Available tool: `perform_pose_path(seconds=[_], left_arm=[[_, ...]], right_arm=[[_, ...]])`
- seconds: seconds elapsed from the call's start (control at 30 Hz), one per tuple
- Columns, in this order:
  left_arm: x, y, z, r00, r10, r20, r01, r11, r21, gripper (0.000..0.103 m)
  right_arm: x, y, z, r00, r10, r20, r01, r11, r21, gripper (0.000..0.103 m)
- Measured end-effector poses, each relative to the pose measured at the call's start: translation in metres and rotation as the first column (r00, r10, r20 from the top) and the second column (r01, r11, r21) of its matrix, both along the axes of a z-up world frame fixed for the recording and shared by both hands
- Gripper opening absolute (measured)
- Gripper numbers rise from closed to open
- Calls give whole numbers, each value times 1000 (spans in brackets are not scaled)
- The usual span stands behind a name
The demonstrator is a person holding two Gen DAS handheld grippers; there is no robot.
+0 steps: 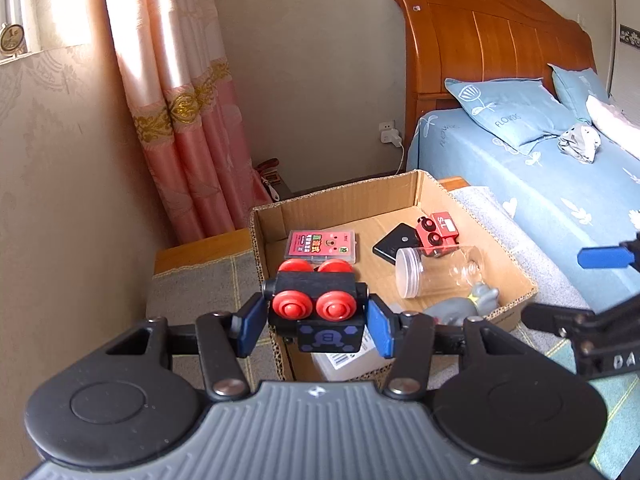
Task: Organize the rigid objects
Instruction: 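Carry the cube robot and clear jar into the box and release both, then move both tools back toward the gold capsule bottle and mint-green case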
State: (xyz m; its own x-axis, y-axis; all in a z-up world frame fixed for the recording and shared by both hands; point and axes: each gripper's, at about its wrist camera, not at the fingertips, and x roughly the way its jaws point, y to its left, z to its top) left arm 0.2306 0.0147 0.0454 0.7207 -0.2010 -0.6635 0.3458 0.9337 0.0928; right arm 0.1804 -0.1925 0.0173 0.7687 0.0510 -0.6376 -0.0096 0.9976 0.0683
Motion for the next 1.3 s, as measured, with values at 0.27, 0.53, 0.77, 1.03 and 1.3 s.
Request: perform_pose_path(seconds=[0.27,0.53,0.77,1.03,1.3], left_arm=[[49,-26,-14,997,6,-73,-4,999,33,63],[43,-25,-21,996,34,-78,-33,999,22,93],[19,-17,-18,996,52,-76,-49,998,44,96],[-25,-5,-9,995,74,-64,-73,997,21,97],[-72,6,-23,991,130,-38,-130,991,10,101]], right_arm=[[-18,-1,-3,1000,-27,10,27,1000,1,103],[-27,-5,-7,1000,-28,9,28,1000,2,103],[-29,-1,-10,1000,-8,4,8,1000,21,103],[-36,4,-16,1000,11,-5,-11,1000,17,103],[-44,9,-32,998,50,-42,-49,998,42,103]])
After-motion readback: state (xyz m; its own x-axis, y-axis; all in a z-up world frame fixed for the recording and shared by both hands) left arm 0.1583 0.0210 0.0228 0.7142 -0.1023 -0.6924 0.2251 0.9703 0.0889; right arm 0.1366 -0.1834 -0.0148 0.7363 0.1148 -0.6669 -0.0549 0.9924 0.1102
